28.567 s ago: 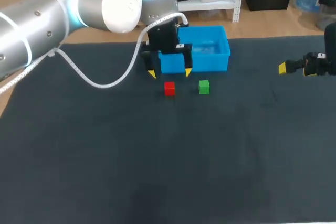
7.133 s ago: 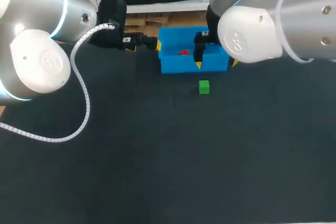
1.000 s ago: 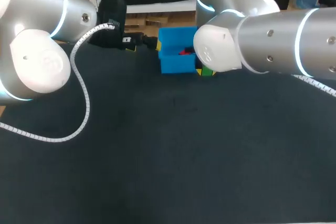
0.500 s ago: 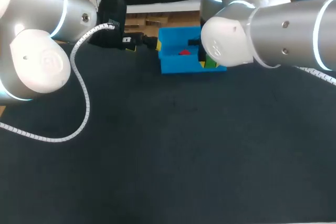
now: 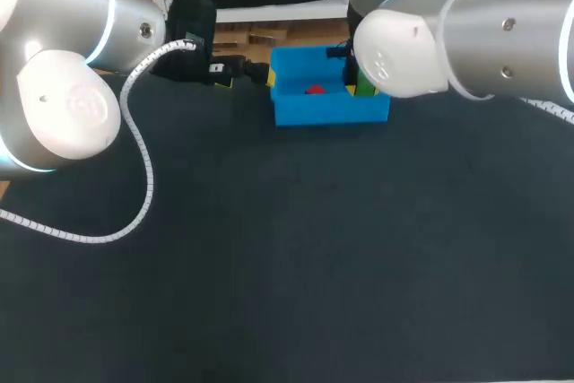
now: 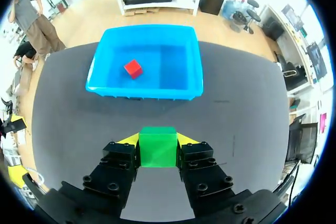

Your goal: Use the left arm to pick the red cube and place it into the blue plastic box first, then use the right arm to grasp the green cube and put it into the same blue plastic box after the first action is fully finished.

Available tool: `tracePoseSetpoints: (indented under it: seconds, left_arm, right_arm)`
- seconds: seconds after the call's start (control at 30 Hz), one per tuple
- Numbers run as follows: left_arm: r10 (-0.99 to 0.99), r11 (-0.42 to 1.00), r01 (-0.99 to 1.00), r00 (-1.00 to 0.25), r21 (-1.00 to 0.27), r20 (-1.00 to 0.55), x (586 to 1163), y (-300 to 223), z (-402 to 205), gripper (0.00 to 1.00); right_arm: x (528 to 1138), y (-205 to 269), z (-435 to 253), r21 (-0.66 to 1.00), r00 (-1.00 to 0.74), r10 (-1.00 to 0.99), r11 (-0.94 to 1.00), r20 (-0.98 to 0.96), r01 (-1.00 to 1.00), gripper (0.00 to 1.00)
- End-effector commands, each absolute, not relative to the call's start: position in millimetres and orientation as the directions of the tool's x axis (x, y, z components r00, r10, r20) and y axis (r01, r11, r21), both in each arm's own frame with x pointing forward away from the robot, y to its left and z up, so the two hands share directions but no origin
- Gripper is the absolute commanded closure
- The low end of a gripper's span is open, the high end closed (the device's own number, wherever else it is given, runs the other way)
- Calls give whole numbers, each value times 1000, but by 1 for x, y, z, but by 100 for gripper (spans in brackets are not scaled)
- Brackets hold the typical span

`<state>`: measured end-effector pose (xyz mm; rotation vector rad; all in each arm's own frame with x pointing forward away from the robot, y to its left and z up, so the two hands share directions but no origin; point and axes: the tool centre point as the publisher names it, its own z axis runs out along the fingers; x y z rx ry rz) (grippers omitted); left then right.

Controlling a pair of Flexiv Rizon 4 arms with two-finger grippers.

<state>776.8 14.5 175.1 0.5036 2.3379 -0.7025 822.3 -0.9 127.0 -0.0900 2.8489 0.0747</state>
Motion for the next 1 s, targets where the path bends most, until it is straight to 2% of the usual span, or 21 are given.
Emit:
tracePoseSetpoints:
  seconds: [0.03,1.0]
  left_arm:
    - [169,779,515,-720,-356,-673,776,16,175,0]
    - [169,779,515,-720,-356,-673,776,16,175,0]
  right_arm:
    - [820,-4,134,54,-951,-52,996,-306,-72,100]
    - [854,0,152,54,-916,-87,992,-393,-117,100]
